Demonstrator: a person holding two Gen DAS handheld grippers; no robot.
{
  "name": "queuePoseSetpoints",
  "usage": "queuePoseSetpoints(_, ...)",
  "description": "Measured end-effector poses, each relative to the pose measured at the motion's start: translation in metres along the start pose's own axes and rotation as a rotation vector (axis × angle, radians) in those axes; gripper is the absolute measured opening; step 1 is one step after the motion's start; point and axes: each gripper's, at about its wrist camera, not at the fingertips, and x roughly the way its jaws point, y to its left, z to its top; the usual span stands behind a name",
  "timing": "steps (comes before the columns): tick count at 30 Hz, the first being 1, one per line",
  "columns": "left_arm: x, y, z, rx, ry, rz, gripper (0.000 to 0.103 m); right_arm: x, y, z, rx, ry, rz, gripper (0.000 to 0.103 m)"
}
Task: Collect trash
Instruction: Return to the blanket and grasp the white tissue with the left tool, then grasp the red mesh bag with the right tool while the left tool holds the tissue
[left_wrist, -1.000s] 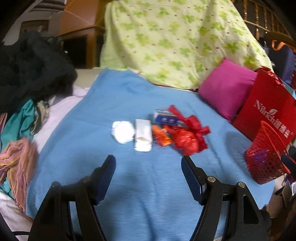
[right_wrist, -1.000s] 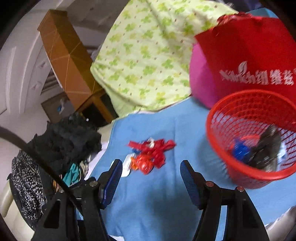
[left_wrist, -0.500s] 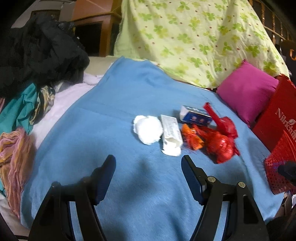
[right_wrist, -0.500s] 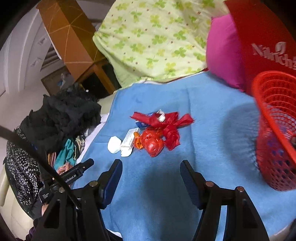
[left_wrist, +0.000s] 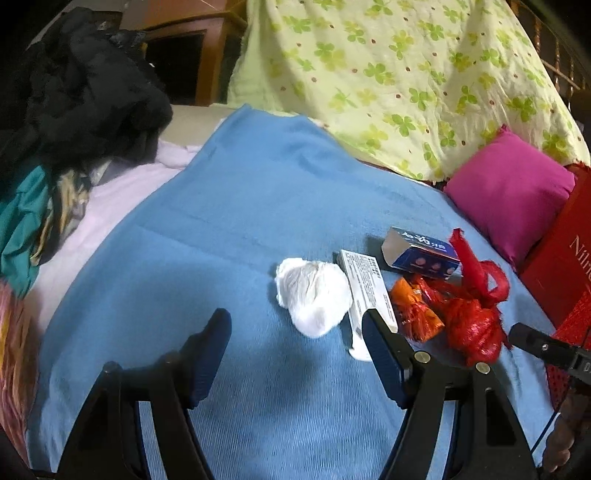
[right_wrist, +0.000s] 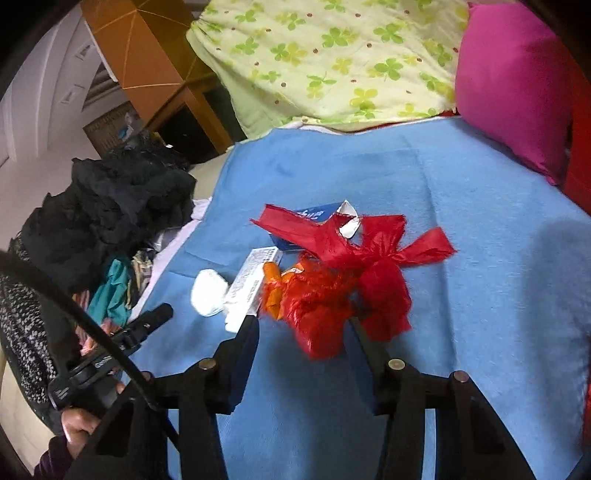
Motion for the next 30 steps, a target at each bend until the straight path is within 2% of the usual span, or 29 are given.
queuePoseSetpoints(3,0.015,-0.002,0.007,0.002,0.025,-0.018,0.074,0.017,-0.005,0.005,0.015,0.012,-0.036,0.051)
queuePoseSetpoints(8,0.034,-0.004,0.014,0.008,0.049,-0.018,0.074,0.034,-0.015,0.012,0.049,0.013,-0.021,0.052)
queuePoseSetpoints(12,0.048,-0.001,0.015,-0.022,0.089,-0.024,0.074,0.046,-0.009,0.012,0.009,0.04,-0.022,0.052)
queuePoseSetpoints(13,0.051,-0.001,0.015,-0.022,0.1,-0.024,0.071,0.047,-0.006,0.012,-0.001,0.041,-0.026,0.052)
queuePoseSetpoints(15,0.055,-0.001,0.013,-0.017,0.117,-0.033,0.052,0.05,-0.002,0.011,-0.03,0.042,-0.037,0.053)
queuePoseSetpoints(18,0.057,-0.001,0.012,-0.023,0.128,-0.047,0.038,0.054,0.0,0.009,-0.045,0.065,-0.036,0.052)
queuePoseSetpoints(24,0.044,-0.003,0.013,-0.008,0.079,-0.042,0.033,0.048,0.004,0.008,-0.065,0.055,-0.019,0.043)
queuePoseSetpoints(30,0.013,-0.006,0.01,0.022,-0.006,-0.022,0.033,0.027,0.009,0.004,-0.054,0.027,0.041,0.042)
